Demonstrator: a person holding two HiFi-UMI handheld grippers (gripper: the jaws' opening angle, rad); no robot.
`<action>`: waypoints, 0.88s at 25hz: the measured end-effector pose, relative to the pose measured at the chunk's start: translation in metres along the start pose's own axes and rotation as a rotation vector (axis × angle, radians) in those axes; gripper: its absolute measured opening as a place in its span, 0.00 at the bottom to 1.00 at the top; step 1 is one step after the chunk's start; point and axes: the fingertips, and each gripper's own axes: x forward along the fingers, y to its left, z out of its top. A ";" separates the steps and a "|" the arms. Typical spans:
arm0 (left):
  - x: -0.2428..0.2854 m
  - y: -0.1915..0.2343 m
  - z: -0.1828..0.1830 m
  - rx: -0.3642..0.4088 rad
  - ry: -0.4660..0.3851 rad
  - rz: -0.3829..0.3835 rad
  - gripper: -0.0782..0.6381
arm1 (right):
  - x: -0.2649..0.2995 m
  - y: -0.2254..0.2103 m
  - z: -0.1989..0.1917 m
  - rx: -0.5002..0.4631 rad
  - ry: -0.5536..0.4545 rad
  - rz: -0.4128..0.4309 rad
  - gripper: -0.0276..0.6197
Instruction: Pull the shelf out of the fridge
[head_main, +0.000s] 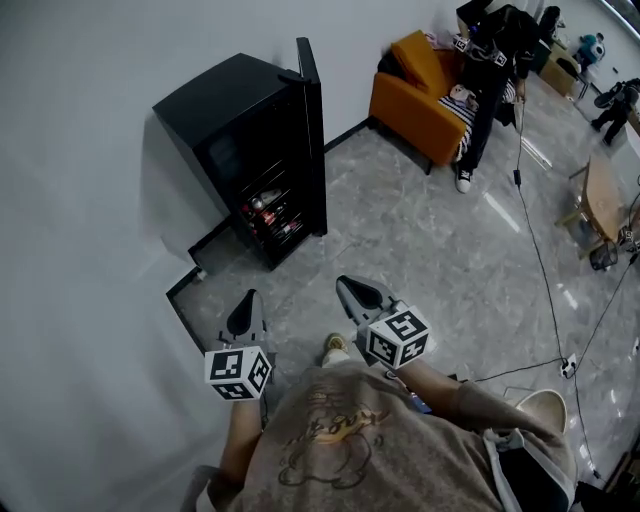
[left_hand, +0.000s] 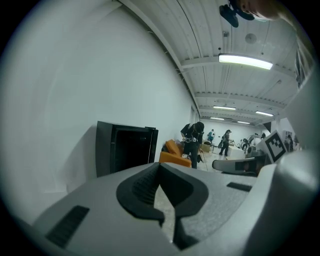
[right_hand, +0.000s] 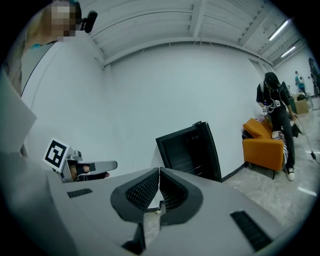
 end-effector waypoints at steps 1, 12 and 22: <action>0.009 0.002 0.003 -0.002 -0.002 0.006 0.12 | 0.006 -0.007 0.003 -0.001 0.003 0.004 0.08; 0.071 0.013 0.024 -0.012 -0.021 0.051 0.12 | 0.059 -0.059 0.033 0.001 0.011 0.063 0.08; 0.117 0.037 0.033 -0.014 -0.025 0.058 0.12 | 0.110 -0.072 0.044 0.000 -0.017 0.116 0.08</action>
